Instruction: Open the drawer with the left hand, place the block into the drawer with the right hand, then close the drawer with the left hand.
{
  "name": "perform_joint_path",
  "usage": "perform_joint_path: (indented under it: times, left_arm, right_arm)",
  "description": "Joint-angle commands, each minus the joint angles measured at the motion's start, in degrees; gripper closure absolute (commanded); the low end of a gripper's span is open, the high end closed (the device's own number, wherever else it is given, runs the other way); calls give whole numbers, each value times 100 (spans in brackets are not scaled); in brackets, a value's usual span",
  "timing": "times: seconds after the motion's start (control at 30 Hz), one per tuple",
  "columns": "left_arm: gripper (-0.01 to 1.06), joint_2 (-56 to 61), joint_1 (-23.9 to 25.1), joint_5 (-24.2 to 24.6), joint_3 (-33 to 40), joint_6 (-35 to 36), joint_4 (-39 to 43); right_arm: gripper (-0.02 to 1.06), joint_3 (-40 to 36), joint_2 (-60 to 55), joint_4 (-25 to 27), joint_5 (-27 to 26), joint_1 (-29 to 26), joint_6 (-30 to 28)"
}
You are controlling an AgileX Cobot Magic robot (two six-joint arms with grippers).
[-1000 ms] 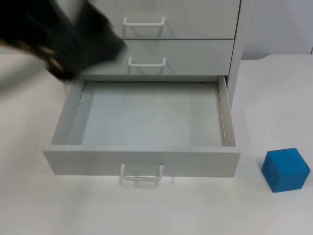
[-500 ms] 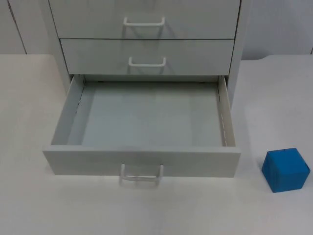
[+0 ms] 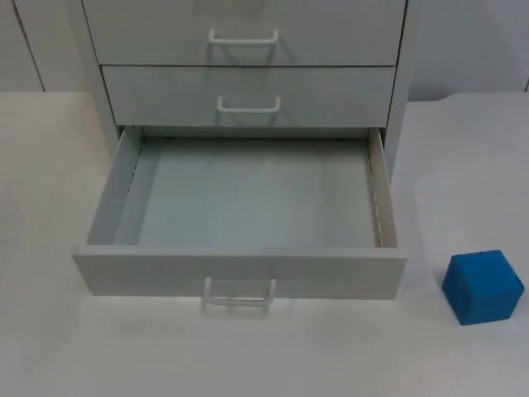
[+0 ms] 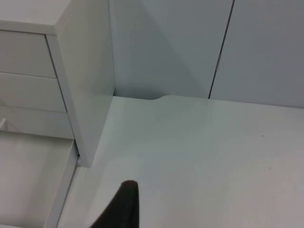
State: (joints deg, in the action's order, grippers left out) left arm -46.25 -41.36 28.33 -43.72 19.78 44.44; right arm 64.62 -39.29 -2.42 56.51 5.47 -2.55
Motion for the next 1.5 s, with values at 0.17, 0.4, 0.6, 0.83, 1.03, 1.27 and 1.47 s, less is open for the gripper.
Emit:
perform_joint_path:
  times: [0.17,0.4,0.6,0.83,1.03,1.27,1.47]
  left_arm:
    - [0,-890,1886,-2377,12,-125,-1407]
    - [0,-902,3071,-2368,12,-22,-2431]
    - [0,-832,4268,-2086,1,-176,-3951]
    - [0,-394,4144,-1716,1,-892,-3734]
    - [0,-359,4134,-1663,1,-951,-3734]
    - [0,-372,4134,-1663,1,-951,-3734]
    - [0,-371,4134,-1461,1,-951,-3734]
  right_arm:
    - [0,27,19,13,-55,-4,-88]
    - [0,27,19,22,-58,-4,-120]
    - [0,27,19,-1,-58,-4,-156]
    - [0,-439,0,99,48,-4,164]
    - [0,-1506,-120,303,-674,-4,546]
    - [0,-2237,-1189,679,-1350,-4,404]
    - [0,-2237,-2133,854,-1836,-4,294]
